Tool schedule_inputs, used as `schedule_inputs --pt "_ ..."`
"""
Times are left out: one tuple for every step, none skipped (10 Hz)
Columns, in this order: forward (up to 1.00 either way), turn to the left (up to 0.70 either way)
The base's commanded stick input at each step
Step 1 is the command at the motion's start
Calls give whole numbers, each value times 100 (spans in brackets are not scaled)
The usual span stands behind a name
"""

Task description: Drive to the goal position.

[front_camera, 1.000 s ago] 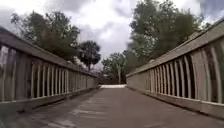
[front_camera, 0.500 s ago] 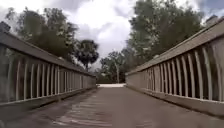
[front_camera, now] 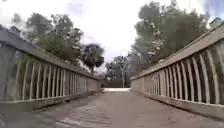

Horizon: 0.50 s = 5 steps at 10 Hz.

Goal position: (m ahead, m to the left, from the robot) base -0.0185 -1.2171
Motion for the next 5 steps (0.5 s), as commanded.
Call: schedule_inputs --pt "-50 -25" --pt "-50 -25" --pt "-50 -25" --pt "-50 -25" --pt "-50 -25"
